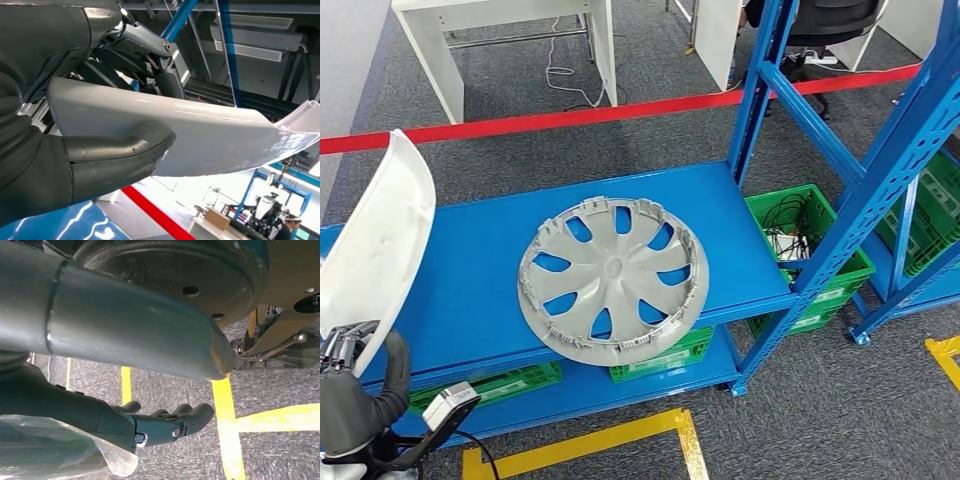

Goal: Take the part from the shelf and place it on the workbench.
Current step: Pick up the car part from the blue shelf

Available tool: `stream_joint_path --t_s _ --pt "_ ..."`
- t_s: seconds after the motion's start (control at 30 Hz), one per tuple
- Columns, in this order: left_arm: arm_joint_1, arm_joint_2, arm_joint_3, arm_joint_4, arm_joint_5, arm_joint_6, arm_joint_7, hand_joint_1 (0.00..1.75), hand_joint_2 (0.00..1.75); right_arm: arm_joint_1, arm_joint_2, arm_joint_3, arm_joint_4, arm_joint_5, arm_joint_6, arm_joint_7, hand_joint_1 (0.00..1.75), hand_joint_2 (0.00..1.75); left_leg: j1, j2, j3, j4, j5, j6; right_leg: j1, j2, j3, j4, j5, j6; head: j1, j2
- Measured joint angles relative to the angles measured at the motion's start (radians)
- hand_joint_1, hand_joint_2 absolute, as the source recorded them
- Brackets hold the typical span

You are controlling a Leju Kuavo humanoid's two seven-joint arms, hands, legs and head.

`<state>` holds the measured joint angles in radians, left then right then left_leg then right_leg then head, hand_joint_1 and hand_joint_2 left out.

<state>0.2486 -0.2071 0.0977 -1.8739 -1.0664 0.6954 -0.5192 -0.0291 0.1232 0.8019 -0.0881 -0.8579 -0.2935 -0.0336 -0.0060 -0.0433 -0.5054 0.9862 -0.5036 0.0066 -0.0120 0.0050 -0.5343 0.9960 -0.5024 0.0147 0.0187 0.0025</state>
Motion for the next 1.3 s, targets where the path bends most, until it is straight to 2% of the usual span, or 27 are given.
stream_joint_path --t_s 0.3,0.6,1.0,1.07,1.13,1.2,1.23,1.3 --pt "0.008 0.005 0.000 -0.002 0.001 0.000 -0.001 1.75 1.75 0.000 0.000 0.000 0.000 0.007 0.009 -0.002 0.00 0.00 0.000 0.000 0.000 0.000 0.000 0.000 0.000 0.000 0.000 0.000 0.000 0.000 0.000 0.000" --pt "0.048 0.007 0.022 -0.033 0.005 0.001 -0.056 1.75 1.75 0.003 0.015 0.014 0.000 0.038 0.089 0.052 0.00 0.00 0.000 0.000 0.000 0.000 0.000 0.000 0.000 0.000 0.000 0.000 0.000 0.000 0.000 0.000" --pt "0.076 0.007 0.054 -0.053 0.005 0.001 -0.055 1.75 1.75 0.004 0.021 0.057 0.009 0.082 0.132 0.068 0.00 0.00 0.000 0.000 0.000 0.000 0.000 0.000 0.000 0.000 0.000 0.000 0.000 0.000 0.000 0.000" --pt "0.077 0.008 0.055 -0.053 0.002 0.001 -0.054 1.75 1.75 0.004 0.023 0.058 0.011 0.083 0.132 0.069 0.00 0.00 -0.002 0.000 -0.002 0.005 -0.002 0.006 -0.003 0.000 0.000 -0.003 0.003 0.006 -0.001 0.000" --pt "0.078 0.008 0.056 -0.057 -0.001 0.001 -0.051 1.75 1.75 0.003 0.027 0.059 0.015 0.085 0.133 0.071 0.00 0.00 -0.002 0.002 -0.002 0.001 0.005 0.019 -0.005 0.000 0.000 -0.008 0.009 0.016 -0.003 0.000" --pt "0.078 0.008 0.056 -0.061 -0.004 0.002 -0.049 1.75 1.75 0.001 0.029 0.059 0.021 0.086 0.133 0.072 0.00 0.00 0.005 0.007 0.004 -0.024 0.024 0.028 -0.003 0.000 -0.009 0.005 -0.008 0.022 -0.001 0.000" --pt "0.078 0.008 0.057 -0.062 -0.006 0.002 -0.048 1.75 1.75 0.001 0.029 0.060 0.024 0.087 0.134 0.072 0.00 0.00 0.009 0.010 0.006 -0.035 0.032 0.032 -0.001 0.000 -0.024 0.037 -0.034 0.024 0.000 0.000" --pt "0.078 0.008 0.058 -0.062 -0.012 0.002 -0.042 1.75 1.75 -0.001 0.029 0.060 0.029 0.087 0.134 0.069 0.00 0.00 0.011 0.015 0.001 -0.037 0.037 0.034 -0.003 0.000 -0.074 0.157 -0.103 0.031 0.002 0.000"
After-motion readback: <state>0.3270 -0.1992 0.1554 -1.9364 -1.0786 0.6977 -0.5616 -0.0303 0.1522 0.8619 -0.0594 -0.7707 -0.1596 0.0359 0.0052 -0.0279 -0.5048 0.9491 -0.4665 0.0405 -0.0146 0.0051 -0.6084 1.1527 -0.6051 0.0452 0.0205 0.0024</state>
